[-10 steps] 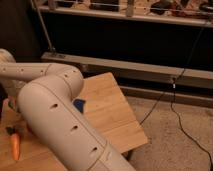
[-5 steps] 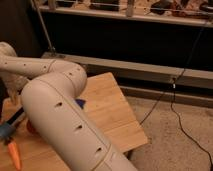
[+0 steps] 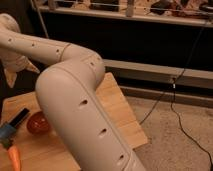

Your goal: Place the ceramic cup over the eraser

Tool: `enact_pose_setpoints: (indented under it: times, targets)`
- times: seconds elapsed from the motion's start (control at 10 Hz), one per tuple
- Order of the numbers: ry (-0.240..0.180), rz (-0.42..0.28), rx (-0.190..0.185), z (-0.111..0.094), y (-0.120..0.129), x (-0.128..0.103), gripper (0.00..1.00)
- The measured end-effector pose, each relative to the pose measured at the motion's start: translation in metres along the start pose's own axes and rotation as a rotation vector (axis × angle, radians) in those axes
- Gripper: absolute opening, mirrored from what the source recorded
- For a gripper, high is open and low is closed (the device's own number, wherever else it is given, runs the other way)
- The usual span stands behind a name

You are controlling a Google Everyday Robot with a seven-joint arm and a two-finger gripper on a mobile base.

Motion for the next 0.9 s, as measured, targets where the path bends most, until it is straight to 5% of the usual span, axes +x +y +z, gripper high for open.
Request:
enact_pose_setpoints:
  times: [0.9]
  targets:
    - [-0.005, 0.012, 0.014, -0.0061, -0.0038, 0.003, 0.8]
